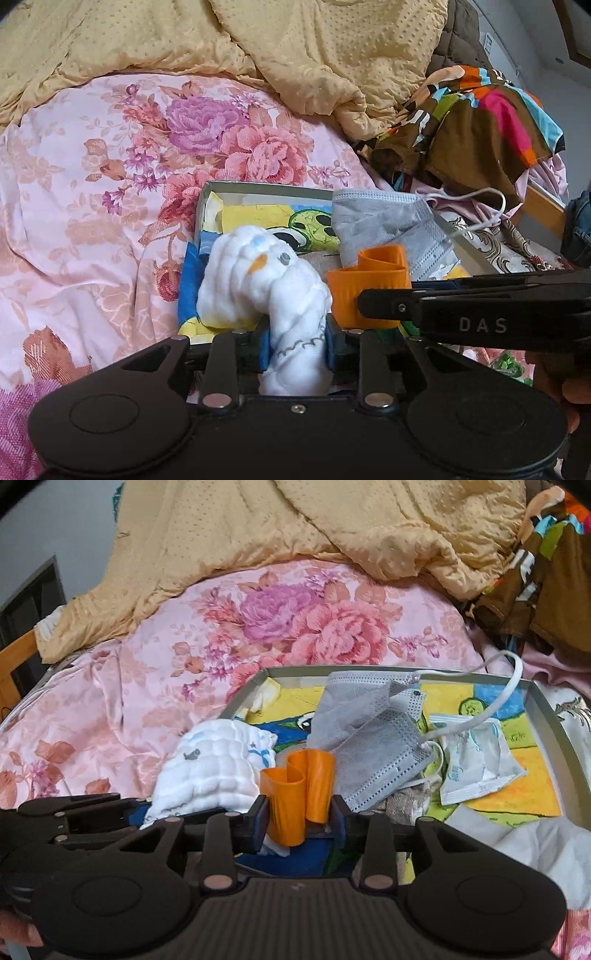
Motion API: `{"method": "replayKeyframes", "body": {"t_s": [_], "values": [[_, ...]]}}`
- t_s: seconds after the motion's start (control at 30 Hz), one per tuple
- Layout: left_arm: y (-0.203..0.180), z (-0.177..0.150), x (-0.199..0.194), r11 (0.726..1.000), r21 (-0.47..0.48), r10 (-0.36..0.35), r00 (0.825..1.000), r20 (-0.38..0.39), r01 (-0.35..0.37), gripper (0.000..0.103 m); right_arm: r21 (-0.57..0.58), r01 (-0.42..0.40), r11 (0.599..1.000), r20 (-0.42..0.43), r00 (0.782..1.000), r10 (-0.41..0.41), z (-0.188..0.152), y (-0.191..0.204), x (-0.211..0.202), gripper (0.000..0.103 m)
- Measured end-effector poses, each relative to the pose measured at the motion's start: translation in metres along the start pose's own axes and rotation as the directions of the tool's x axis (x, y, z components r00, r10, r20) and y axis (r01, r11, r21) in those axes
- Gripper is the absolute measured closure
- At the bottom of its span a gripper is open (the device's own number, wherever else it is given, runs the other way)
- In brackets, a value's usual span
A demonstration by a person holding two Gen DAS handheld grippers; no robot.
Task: Organize soft objects
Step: 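Lower the cloth and orange band into the tray and open both grippers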
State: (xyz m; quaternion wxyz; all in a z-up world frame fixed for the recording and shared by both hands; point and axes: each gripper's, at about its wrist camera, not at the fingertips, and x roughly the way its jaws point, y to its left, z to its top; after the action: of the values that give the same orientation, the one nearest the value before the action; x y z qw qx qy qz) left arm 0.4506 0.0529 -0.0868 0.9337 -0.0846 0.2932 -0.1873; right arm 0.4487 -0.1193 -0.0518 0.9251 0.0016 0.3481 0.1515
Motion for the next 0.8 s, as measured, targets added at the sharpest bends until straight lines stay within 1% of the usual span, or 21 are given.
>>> {"method": "replayKeyframes", "body": {"t_s": [0.1, 0.13, 0.17, 0.2, 0.23, 0.27, 0.33, 0.47, 0.6, 0.67, 0.73, 0.8], "values": [[-0.002, 0.001, -0.001, 1.0, 0.008, 0.012, 1.0, 0.003, -0.012, 0.07, 0.019, 0.024, 1.0, 0.002, 1.0, -0.024, -0.001, -0.003, -0.001, 0.058], [-0.004, 0.001, -0.002, 1.0, 0.017, 0.018, 1.0, 0.003, -0.018, 0.066, 0.026, 0.032, 0.999, 0.001, 0.999, -0.032, -0.001, -0.005, -0.002, 0.053], [-0.005, 0.001, -0.003, 0.999, 0.027, 0.024, 1.0, 0.001, -0.024, 0.061, 0.035, 0.033, 0.999, -0.001, 0.999, -0.033, -0.002, -0.007, -0.003, 0.048], [-0.007, 0.002, -0.003, 0.999, 0.038, 0.028, 1.0, -0.004, -0.027, 0.057, 0.044, 0.035, 0.998, -0.001, 0.999, -0.035, -0.002, -0.008, -0.004, 0.046], [-0.009, 0.002, -0.004, 0.999, 0.046, 0.029, 1.0, -0.008, -0.029, 0.052, 0.05, 0.036, 0.998, -0.001, 0.999, -0.036, -0.003, -0.01, -0.006, 0.043], [-0.011, 0.002, -0.005, 0.998, 0.053, 0.028, 1.0, -0.01, -0.027, 0.05, 0.052, 0.038, 0.998, -0.001, 0.999, -0.038, -0.004, -0.01, -0.007, 0.041], [-0.014, 0.002, -0.008, 0.998, 0.066, 0.025, 1.0, -0.013, -0.024, 0.049, 0.052, 0.04, 0.998, 0.002, 0.999, -0.04, -0.006, -0.012, -0.011, 0.037], [-0.02, 0.001, -0.016, 0.994, 0.097, 0.047, 0.999, -0.011, -0.046, 0.037, 0.038, 0.045, 0.998, 0.011, 0.999, -0.045, -0.008, -0.013, -0.022, 0.031], [-0.024, 0.002, -0.027, 0.99, 0.11, 0.089, 0.996, -0.017, -0.086, 0.036, 0.05, 0.041, 0.998, 0.032, 0.999, -0.042, -0.009, -0.017, -0.037, 0.026], [-0.026, 0.004, -0.036, 0.989, 0.108, 0.101, 0.995, -0.012, -0.099, 0.03, 0.06, 0.039, 0.997, 0.05, 0.998, -0.042, -0.01, -0.021, -0.046, 0.024], [-0.029, 0.006, -0.047, 0.987, 0.113, 0.117, 0.993, -0.006, -0.116, 0.026, 0.067, 0.041, 0.997, 0.067, 0.997, -0.045, -0.01, -0.024, -0.057, 0.021], [-0.033, 0.008, -0.059, 0.984, 0.119, 0.134, 0.991, 0.0, -0.133, 0.026, 0.072, 0.046, 0.996, 0.078, 0.996, -0.051, -0.011, -0.026, -0.066, 0.019]]}}
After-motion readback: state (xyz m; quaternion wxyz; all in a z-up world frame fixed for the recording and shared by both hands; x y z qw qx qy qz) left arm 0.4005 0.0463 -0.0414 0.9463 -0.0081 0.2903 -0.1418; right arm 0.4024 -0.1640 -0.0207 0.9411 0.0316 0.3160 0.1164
